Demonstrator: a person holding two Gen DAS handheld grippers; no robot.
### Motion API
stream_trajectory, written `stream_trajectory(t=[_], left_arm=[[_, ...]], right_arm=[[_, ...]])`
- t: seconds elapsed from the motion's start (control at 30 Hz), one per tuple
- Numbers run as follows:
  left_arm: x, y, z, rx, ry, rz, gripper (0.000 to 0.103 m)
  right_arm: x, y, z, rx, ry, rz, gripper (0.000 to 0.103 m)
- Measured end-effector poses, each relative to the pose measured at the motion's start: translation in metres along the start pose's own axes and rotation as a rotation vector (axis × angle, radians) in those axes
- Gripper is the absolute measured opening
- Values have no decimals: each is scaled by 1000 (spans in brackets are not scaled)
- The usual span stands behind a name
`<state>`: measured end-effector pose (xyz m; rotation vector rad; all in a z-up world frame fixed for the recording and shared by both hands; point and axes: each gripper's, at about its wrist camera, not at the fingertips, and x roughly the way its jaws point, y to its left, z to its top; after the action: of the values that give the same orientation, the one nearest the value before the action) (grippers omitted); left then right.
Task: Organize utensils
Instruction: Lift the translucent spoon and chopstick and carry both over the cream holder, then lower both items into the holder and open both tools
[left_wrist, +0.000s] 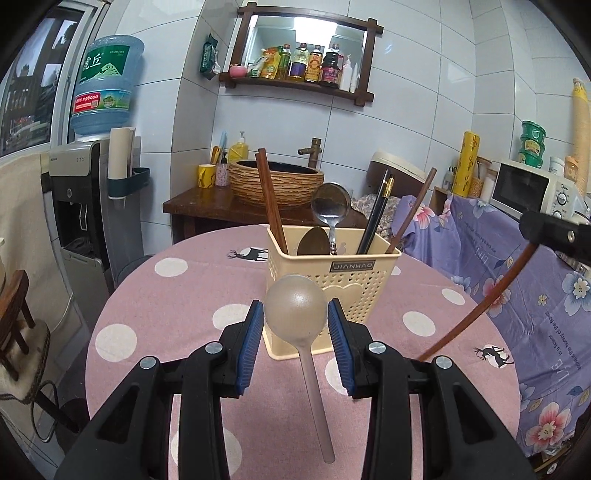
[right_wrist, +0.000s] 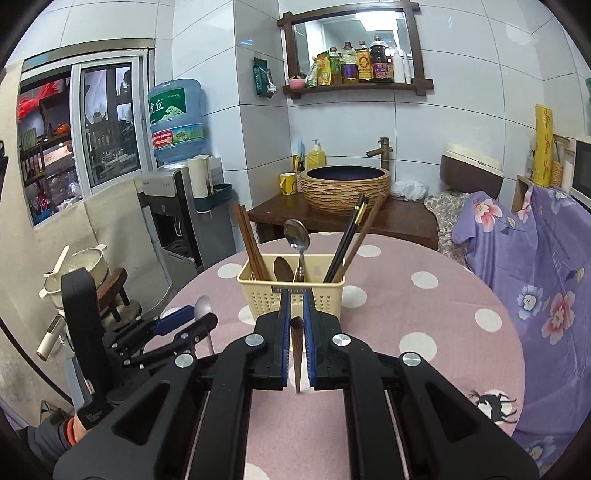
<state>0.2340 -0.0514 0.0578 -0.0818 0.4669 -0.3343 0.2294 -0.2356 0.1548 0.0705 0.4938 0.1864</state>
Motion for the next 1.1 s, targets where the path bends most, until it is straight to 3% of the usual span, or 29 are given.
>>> stream_trajectory(t=[0.23, 0.4, 0.57, 0.73, 0.97, 1.1], left_arm=[[0, 5, 25, 4, -42, -4, 36], [0, 8, 61, 2, -92, -8, 36], [-4, 3, 117, 5, -185, -2, 36], [5, -9, 156, 24, -254, 49, 36], [49, -17, 141, 55, -225, 132, 36], [61, -11, 121, 51, -189, 132, 36]], right_arm=[[10, -3, 34, -5, 19, 23, 7], [5, -8, 66, 19, -1, 43, 7], [-5, -7, 126, 47, -48, 60, 7], [-8, -3, 178, 38, -141, -14, 7], [31, -13, 183, 72, -164, -75, 7], [57, -17, 168, 72, -109, -88, 7]])
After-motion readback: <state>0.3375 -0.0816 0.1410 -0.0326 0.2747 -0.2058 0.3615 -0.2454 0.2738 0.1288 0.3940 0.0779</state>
